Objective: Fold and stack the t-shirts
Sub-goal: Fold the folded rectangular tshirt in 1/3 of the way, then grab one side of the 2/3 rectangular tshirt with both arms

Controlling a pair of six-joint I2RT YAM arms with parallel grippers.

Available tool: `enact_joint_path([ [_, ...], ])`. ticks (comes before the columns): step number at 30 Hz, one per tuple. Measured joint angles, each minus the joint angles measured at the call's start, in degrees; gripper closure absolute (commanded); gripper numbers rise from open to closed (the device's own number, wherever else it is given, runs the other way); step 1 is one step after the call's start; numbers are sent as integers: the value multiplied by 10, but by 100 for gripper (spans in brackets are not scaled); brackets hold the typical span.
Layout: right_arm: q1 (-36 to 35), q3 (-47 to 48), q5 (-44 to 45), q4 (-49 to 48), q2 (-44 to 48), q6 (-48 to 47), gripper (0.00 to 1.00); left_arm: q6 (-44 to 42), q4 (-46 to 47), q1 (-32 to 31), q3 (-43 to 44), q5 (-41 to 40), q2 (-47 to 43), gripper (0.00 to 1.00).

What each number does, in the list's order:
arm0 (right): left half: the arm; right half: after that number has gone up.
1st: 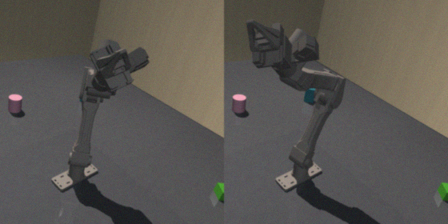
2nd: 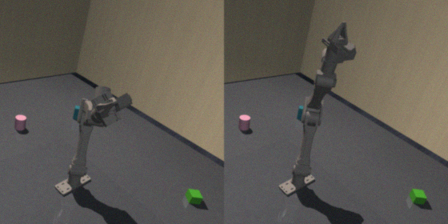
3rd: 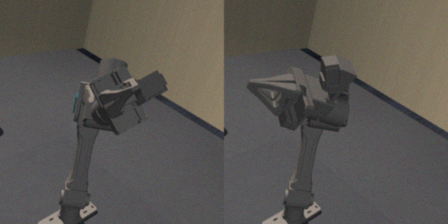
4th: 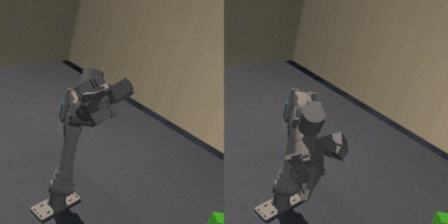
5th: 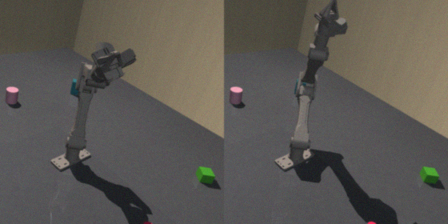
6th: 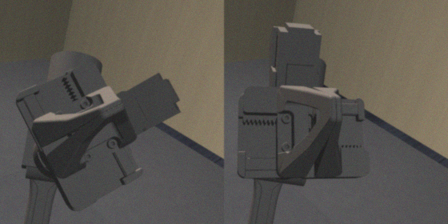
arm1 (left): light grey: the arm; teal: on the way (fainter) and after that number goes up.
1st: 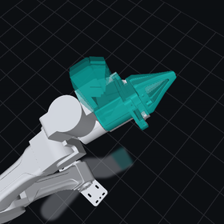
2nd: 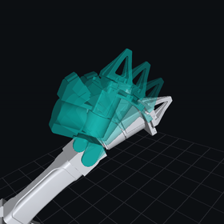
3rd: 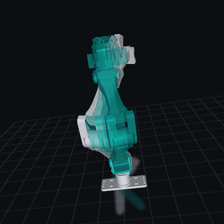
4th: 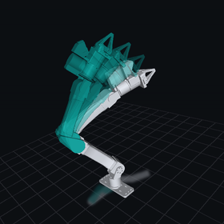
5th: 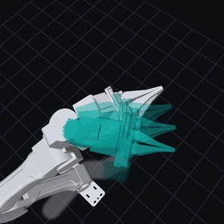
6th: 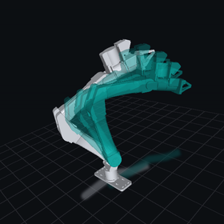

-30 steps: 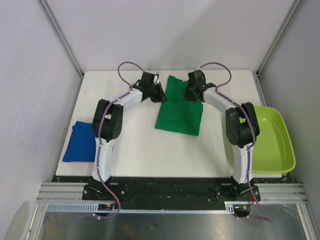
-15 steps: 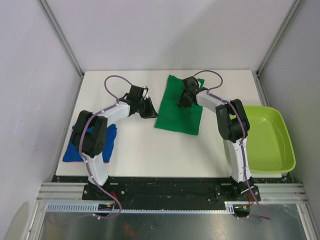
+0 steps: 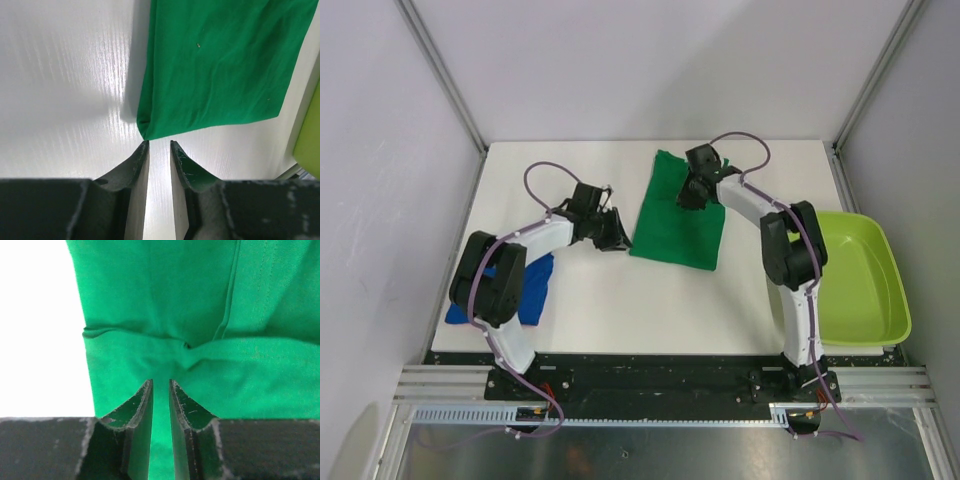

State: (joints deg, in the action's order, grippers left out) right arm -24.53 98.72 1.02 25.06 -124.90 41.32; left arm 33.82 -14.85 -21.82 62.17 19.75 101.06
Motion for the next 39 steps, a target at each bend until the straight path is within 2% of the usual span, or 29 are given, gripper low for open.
enact_joint_path([
  [4,0,-33,0,9,69,4,76,-4,0,0,-3,1,-3,77],
  [9,-4,-155,2,3,205,21,77,-4,-3,0,11,15,2,79],
  [13,-22,-242,10,2,261,37,78,-4,-2,-3,35,25,2,80],
  [21,-51,-378,13,-6,290,71,78,-4,7,-26,56,31,41,82],
  [33,-47,-456,11,-47,295,87,79,-3,6,-26,28,-6,77,84],
  [39,-33,-482,9,-45,344,89,78,-3,6,-24,28,-5,77,84],
])
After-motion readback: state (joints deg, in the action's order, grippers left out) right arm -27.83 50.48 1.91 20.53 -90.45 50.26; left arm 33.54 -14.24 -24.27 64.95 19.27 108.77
